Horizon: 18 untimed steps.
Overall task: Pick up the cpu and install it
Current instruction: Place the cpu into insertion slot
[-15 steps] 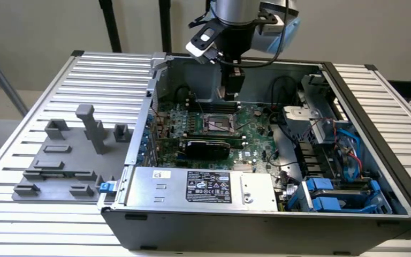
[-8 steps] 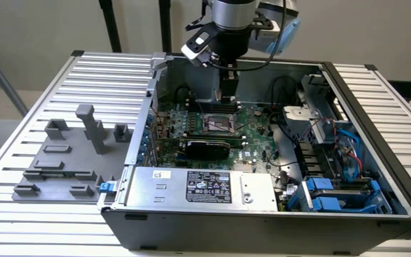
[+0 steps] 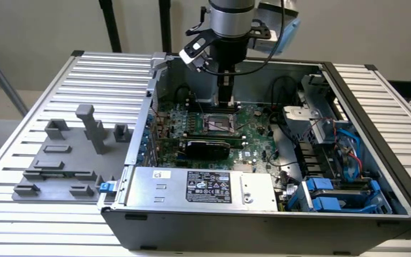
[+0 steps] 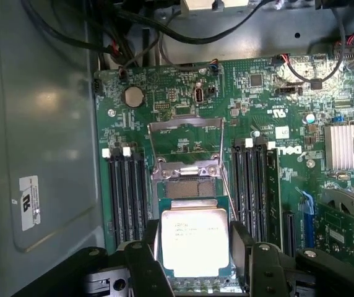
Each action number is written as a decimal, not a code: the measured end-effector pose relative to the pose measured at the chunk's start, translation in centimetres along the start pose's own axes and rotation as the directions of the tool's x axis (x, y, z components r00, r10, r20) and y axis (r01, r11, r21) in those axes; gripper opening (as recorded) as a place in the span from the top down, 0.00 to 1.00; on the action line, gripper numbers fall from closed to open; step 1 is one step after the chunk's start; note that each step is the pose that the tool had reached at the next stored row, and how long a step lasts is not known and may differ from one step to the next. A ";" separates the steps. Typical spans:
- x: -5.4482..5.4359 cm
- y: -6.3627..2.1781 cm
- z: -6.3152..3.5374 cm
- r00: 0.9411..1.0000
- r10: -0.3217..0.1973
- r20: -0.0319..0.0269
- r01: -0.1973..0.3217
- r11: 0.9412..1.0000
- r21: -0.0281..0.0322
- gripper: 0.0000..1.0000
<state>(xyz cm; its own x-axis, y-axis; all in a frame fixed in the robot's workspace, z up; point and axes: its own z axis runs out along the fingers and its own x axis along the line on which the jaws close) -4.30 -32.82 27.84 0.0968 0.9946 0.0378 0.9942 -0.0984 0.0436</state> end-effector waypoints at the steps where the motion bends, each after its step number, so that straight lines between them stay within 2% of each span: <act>1: 0.0 -0.08 0.18 1.000 0.002 0.000 -0.002 1.000 0.000 0.45; 12: -0.1 -0.31 2.17 1.000 0.003 0.003 -0.003 1.000 -0.001 0.45; 15: -0.1 -0.33 2.66 1.000 0.002 0.006 -0.002 1.000 -0.001 0.45; 18: -0.1 -0.35 3.03 1.000 0.000 0.011 0.000 1.000 -0.001 0.45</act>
<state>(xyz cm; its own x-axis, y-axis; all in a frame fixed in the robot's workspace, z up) -4.51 -32.82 24.80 0.0969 0.9949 0.0264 0.9942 -0.0980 0.0448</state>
